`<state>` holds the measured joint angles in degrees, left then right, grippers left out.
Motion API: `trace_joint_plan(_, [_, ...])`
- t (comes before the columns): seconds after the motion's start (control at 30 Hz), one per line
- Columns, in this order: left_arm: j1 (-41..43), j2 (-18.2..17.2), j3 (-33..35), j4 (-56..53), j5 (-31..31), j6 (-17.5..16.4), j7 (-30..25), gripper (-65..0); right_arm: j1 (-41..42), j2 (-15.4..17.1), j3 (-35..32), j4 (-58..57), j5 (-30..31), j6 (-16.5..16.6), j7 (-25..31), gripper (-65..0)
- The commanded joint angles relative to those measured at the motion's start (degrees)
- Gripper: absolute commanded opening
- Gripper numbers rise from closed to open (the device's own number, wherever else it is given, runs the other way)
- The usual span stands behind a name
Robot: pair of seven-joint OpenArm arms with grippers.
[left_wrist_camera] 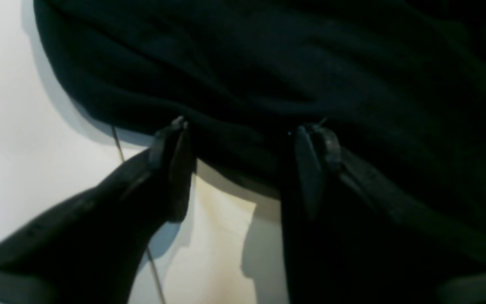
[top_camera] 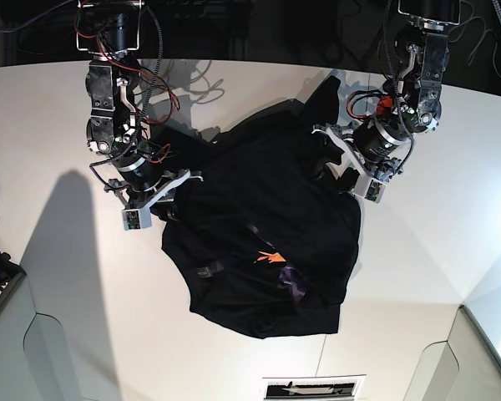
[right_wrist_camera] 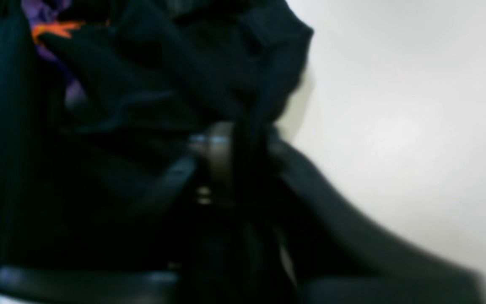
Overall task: Layout the t-shirt on the table in an organized manner, then fold the t-shirt properly
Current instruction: 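Lift and pull the shirt apart with both grippers to spread it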
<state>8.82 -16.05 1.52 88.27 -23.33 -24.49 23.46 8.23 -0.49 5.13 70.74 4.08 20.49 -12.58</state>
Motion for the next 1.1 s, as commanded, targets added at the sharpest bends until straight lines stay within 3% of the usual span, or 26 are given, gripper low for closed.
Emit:
trace_joint_plan(0.0, [-0.9,-0.46,-0.13,0.68,0.26,-0.17,-1.36,-37.5,0.81,0.02,0.0,0.59,-0.9,1.22,1.38,-65.0])
trace_joint_plan(0.1, [-1.36,-0.5,-0.15,0.7,2.86,-0.17,-0.9,-59.2,0.94,0.33,0.11,0.66,-3.28,2.47,2.1,-65.0])
trace_joint_plan(0.17, [-1.51,-1.03,-0.15,0.87,3.28,-0.2,-0.7,-64.6,1.25,0.68,0.28,0.72,-3.3,2.4,2.12,-65.0])
trace_joint_plan(0.47, [-1.36,-3.19,-4.42,4.2,3.19,-0.22,-0.28,-65.0,1.86,4.9,6.78,3.63,-2.43,2.56,2.03,-65.0])
trace_joint_plan(0.67, [-1.36,-3.91,-7.72,4.2,3.26,-0.22,-0.07,-65.0,1.73,8.87,11.87,3.63,2.62,5.29,0.61,-65.0])
trace_joint_plan(1.07, [-3.26,-13.09,-8.94,4.2,3.41,-0.22,-0.07,-62.6,1.4,11.23,16.61,3.63,9.07,8.39,-1.44,-65.0])
